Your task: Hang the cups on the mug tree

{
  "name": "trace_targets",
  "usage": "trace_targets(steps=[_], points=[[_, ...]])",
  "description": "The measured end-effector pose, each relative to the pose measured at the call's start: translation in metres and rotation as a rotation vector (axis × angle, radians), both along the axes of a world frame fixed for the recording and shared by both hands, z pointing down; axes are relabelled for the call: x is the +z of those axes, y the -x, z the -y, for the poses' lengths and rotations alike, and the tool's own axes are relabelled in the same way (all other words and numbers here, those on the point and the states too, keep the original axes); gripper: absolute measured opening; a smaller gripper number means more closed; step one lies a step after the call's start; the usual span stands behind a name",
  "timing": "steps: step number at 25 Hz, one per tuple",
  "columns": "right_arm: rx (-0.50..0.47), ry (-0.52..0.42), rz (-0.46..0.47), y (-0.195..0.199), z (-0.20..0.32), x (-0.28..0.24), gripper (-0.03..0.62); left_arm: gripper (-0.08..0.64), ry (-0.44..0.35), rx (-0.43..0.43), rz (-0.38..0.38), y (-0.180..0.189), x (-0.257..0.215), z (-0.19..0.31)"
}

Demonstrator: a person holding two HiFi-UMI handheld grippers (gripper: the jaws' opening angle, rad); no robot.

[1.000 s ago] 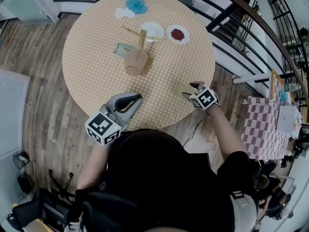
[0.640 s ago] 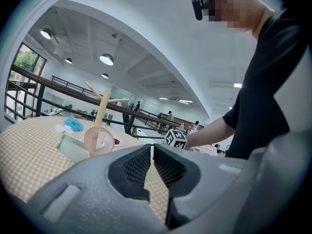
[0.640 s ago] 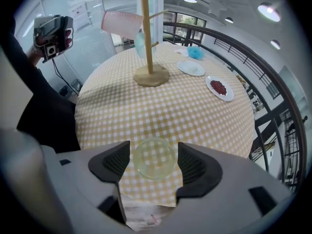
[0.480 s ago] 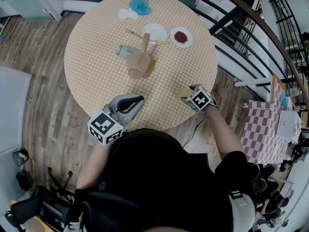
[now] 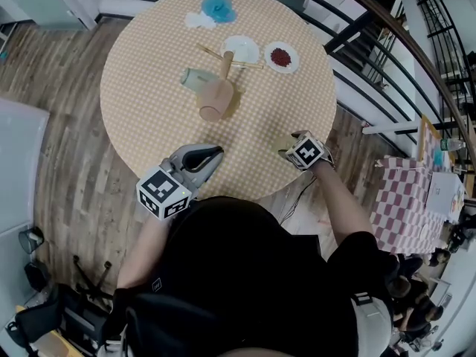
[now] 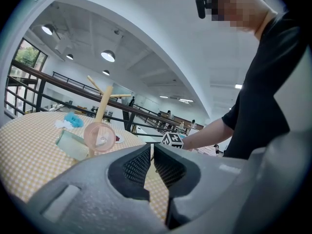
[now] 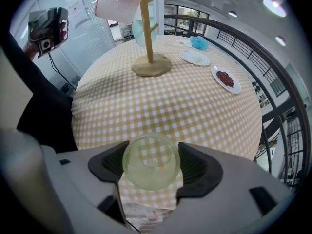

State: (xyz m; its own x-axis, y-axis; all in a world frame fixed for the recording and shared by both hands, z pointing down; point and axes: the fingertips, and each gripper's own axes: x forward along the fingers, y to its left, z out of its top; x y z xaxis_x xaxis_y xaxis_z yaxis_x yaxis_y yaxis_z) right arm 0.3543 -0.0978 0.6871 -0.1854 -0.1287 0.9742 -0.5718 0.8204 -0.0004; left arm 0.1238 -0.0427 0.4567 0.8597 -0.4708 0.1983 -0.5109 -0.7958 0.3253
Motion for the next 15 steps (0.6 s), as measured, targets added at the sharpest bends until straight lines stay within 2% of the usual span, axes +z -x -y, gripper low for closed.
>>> trace_targets(steps=[5, 15], points=[[0.054, 0.007, 0.047, 0.003, 0.002, -0.009, 0.324, 0.008, -0.009, 0.01, -0.001, 0.0, -0.005, 0.0], [0.017, -0.046, 0.121, 0.02, 0.004, -0.064, 0.324, 0.006, -0.012, 0.005, 0.009, 0.009, -0.009, -0.005]])
